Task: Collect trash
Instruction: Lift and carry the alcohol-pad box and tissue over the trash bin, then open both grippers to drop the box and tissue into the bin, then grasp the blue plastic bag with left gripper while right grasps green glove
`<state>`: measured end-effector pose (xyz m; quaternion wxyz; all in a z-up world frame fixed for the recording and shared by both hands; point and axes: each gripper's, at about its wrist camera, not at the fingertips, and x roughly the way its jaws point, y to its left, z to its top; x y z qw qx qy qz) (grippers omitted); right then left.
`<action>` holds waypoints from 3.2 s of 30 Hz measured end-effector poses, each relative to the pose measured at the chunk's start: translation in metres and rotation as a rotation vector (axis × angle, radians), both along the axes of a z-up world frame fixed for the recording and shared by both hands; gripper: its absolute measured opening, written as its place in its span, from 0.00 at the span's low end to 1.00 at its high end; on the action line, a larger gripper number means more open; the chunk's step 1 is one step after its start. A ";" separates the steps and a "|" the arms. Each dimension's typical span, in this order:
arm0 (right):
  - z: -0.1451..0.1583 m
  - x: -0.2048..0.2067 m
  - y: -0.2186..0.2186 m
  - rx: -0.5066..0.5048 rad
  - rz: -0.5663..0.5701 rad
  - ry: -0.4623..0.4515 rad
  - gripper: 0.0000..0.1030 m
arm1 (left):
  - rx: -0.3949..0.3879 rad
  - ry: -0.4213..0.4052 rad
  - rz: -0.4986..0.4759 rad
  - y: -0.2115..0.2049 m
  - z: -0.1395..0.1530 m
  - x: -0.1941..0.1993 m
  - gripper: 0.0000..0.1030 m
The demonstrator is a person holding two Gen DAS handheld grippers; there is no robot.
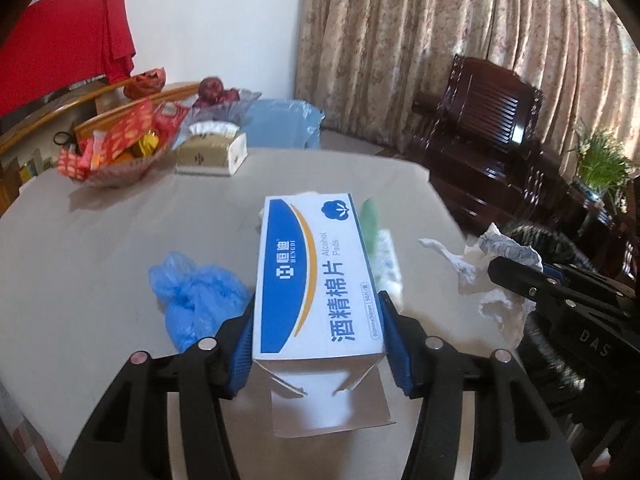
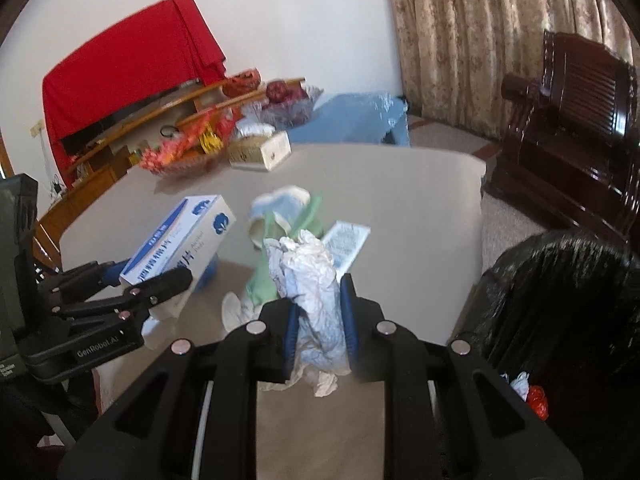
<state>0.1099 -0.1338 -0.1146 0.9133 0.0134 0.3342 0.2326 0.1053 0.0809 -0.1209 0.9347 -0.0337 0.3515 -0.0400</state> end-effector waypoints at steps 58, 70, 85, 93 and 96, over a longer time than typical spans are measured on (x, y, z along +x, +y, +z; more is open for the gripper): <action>-0.017 -0.052 -0.265 -0.039 -0.534 -0.010 0.33 | -0.009 -0.006 -0.599 -0.284 0.001 0.035 0.58; 0.000 -0.070 -0.262 -0.023 -0.599 -0.075 0.93 | -0.065 -0.046 -0.551 -0.251 0.024 0.032 0.75; 0.042 -0.043 -0.151 0.036 -0.368 -0.151 0.94 | -0.004 -0.172 -0.253 -0.104 0.059 -0.002 0.79; 0.034 -0.016 -0.058 0.043 -0.197 -0.128 0.94 | 0.070 -0.161 -0.044 -0.018 0.042 -0.015 0.79; 0.027 -0.007 -0.031 0.046 -0.155 -0.110 0.94 | 0.104 -0.143 0.021 0.014 0.028 -0.021 0.79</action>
